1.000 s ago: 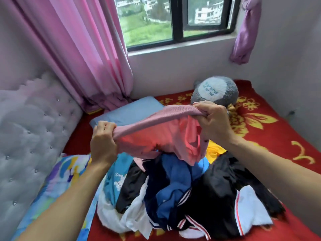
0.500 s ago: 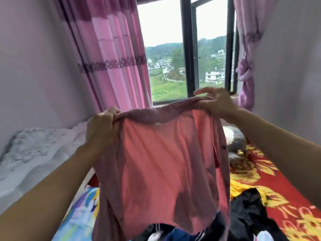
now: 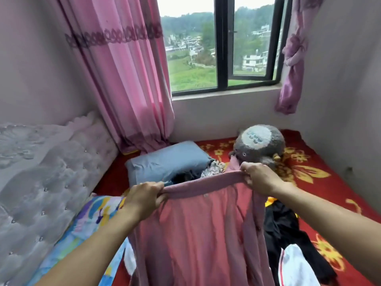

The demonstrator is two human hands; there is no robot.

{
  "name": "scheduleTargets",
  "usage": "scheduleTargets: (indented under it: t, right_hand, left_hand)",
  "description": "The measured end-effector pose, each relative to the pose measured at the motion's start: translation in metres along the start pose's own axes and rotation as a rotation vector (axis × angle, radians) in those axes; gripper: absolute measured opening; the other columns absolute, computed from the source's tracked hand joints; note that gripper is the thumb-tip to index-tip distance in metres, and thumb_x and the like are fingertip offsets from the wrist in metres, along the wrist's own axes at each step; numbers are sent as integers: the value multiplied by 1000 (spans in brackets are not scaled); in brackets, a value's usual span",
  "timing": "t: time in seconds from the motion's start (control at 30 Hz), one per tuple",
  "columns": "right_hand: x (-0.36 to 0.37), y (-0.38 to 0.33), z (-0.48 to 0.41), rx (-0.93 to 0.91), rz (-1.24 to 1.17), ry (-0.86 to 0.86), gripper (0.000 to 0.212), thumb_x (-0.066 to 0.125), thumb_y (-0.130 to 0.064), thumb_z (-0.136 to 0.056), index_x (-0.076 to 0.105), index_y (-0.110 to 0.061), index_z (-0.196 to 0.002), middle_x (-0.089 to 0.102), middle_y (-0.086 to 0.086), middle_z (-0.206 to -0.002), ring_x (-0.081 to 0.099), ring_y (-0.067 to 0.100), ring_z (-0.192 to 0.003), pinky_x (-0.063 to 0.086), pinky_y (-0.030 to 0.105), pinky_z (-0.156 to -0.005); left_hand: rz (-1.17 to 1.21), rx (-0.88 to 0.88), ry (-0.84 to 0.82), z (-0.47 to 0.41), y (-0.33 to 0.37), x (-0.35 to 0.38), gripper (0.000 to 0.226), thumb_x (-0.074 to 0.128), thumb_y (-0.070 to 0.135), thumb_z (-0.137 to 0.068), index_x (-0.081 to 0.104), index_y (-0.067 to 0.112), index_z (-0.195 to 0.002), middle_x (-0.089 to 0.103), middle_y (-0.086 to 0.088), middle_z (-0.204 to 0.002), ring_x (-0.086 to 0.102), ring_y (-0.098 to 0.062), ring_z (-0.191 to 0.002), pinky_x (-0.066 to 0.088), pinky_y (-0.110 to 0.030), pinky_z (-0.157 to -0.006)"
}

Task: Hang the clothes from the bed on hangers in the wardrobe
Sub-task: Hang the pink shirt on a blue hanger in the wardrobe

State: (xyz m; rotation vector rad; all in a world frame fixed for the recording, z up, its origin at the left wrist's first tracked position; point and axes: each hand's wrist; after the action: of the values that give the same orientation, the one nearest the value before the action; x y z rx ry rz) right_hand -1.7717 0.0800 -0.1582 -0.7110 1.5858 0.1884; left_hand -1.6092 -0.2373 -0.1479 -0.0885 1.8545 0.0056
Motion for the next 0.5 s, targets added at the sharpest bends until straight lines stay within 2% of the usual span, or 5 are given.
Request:
scheduleTargets:
  t: [0.13,0.27,0.37,0.43,0.5]
  right_hand:
    - [77,25,3,-96,40,-237,13,53,-22,-85,62,-15,-92,63,9,-103,61,32,-97,44,36,-75]
    - [116,29,-1,-194,-161,-220,22,41,-29,-80,56,-14,-75,60,8,-87,60,33,-84,36,35,-66]
    - [131,7,-4,-269,-279,-199,29,24,-41,-73,46,-23,-72,63,9,-79,58,32,-78,32,34,-63]
    - [137,-17,-7,-406,-292,-215,23,34,-43,-77,46,-23,-76,65,5,-78,58,30,-76,32,32,-61]
    - [135,-48,-14,-567,-299,-194,22,55,-45,-78,49,-24,-80,65,-3,-74,59,21,-69,36,29,-55]
  left_hand:
    - [70,-242,-99,-4,31,58,17,65,28,-83,60,12,-82,69,-14,-86,65,-37,-84,49,-40,-67]
    - [322,-452,48,2,35,94,16,64,8,-81,50,6,-72,57,-17,-75,58,-39,-73,43,-42,-60]
    - [568,-826,140,21,33,104,14,53,0,-89,45,3,-78,53,-14,-70,56,-40,-75,30,-36,-61]
    - [650,-1016,230,40,32,98,13,50,0,-91,41,4,-84,50,-13,-72,56,-41,-78,29,-36,-62]
    - [661,-1081,291,64,29,81,12,53,5,-93,41,4,-91,52,-11,-74,59,-38,-75,37,-39,-63]
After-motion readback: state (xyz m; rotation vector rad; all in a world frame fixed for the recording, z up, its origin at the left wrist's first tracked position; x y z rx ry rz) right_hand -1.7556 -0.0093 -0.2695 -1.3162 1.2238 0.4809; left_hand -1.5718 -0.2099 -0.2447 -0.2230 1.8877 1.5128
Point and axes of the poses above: each hand's wrist, its own z-axis away from the middle knuckle, its own x-axis out of the palm, y = z × x
